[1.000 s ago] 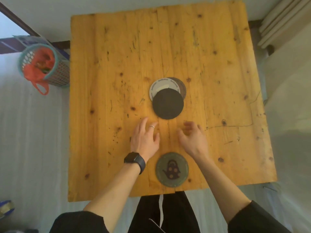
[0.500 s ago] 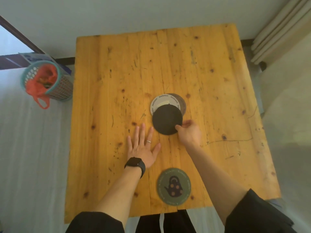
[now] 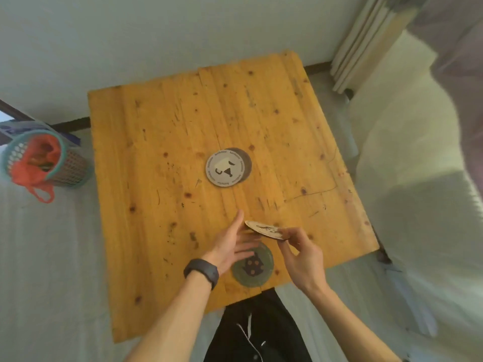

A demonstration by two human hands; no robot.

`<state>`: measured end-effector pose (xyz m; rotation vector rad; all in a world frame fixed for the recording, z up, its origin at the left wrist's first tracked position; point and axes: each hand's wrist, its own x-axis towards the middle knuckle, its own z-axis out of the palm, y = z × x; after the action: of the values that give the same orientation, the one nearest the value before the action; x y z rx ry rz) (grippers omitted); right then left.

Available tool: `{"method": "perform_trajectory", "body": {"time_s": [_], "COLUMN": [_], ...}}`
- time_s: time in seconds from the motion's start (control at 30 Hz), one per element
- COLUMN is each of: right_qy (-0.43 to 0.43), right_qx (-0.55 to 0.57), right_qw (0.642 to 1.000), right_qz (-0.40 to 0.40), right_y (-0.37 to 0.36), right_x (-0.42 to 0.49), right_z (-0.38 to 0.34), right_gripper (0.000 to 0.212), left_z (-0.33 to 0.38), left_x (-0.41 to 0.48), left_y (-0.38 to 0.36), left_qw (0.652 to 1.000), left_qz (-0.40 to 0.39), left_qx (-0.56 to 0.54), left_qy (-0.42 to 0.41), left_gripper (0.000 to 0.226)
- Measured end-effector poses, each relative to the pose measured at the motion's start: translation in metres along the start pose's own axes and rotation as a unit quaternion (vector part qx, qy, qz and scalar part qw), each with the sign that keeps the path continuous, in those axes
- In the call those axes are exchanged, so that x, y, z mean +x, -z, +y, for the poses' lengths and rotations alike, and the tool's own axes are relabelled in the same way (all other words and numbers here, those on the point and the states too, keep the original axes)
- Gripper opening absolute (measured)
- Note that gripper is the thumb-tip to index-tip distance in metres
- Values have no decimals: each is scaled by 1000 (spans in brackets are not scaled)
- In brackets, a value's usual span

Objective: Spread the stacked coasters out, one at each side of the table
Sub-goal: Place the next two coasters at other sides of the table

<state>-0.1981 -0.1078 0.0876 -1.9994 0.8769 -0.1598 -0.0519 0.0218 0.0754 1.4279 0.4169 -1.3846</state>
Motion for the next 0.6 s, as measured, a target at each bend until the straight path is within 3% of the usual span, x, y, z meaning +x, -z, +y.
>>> {"method": "perform_trajectory", "body": {"time_s": [0.07,0.13,0.2,0.27,0.37,0.43,0.47,0.6], "right_qy": [42,51,-2,-117,-266,-334,-350,-321], "right_qx": [-69,-95,-34,97,281,388,399,351], "right_qw": [996,994,999,987,917,854,843,879], "right_qz": [-22,-28,1,47,100,93,81,25], "right_y": [15,27,40,52,70,84,92,129], "right_x": [-31,-56,-73,-81,-84,-85,-85,-88], "right_z": [4,7,7,8,14,19,23,42], "right_gripper": [24,24,24,24,21,24,29,38], "left_z": [-12,-25,-33,-35,-36,-35,-33,-23], "left_x": [-14,-23,-32,-41,-51,-54,-54,-51], "left_y": [-18,-33,-45,-55,-73,-88,-96,-132], "left_qw": [1000,998,999,999,998,996,995,970], "left_qz": [19,49,42,26,14,-4,-15,-62], "left_qx": [-1,21,9,-10,6,47,74,218], "left_qy": [-17,-31,-32,-39,-57,-69,-71,-83], "left_gripper": [37,34,42,47,42,34,30,32]}}
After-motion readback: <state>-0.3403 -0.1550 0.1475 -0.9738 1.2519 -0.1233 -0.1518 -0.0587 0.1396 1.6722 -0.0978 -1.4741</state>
